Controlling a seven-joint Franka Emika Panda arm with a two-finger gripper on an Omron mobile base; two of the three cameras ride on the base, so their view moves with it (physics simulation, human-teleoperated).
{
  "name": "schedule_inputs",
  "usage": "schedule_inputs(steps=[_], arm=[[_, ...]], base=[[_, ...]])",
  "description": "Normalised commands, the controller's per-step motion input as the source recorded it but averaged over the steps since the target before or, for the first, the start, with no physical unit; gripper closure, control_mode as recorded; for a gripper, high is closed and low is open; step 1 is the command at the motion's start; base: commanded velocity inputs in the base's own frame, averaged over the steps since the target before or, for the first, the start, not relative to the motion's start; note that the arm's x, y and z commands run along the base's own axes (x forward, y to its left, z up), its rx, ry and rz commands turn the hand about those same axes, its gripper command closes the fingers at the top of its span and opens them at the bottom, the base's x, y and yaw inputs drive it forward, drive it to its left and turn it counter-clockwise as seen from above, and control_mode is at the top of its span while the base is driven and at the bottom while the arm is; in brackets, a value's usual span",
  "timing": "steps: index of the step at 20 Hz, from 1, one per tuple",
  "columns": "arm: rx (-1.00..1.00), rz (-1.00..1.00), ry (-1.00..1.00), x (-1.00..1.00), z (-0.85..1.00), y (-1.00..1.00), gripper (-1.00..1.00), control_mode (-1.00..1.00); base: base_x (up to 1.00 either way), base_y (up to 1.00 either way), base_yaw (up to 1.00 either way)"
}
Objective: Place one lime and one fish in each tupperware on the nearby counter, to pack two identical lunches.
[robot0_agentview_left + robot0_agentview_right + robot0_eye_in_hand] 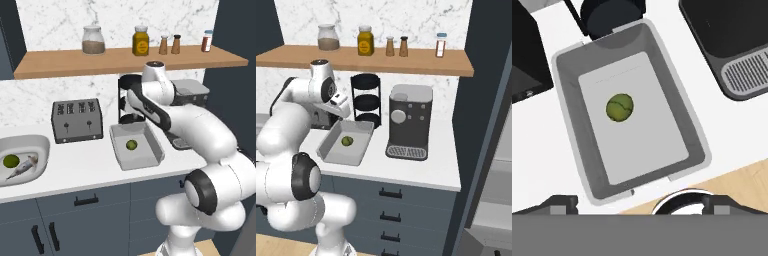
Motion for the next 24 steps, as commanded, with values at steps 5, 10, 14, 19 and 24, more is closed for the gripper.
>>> schedule_inputs(steps=[5,10,14,19,24], arm=[[0.00,0.03,-0.12,-1.00,0.46,-0.08,-1.00,-1.00],[-0.07,0.23,-0.26,-1.00,0.01,-0.51,-1.00,-1.00],[0.00,0.00,0.00,0.00,0.00,0.00,-1.00,1.00],[0.00,0.00,0.00,0.00,0.00,0.00,-1.00,1.00],[0.00,0.00,0.00,0.00,0.00,0.00,-1.00,1.00]], base=[[0.00,0.00,0.00],[0.00,0.00,0.00],[-1.00,-0.91,0.01],[-1.00,-1.00,-0.16],[-0.53,-1.00,-0.04]])
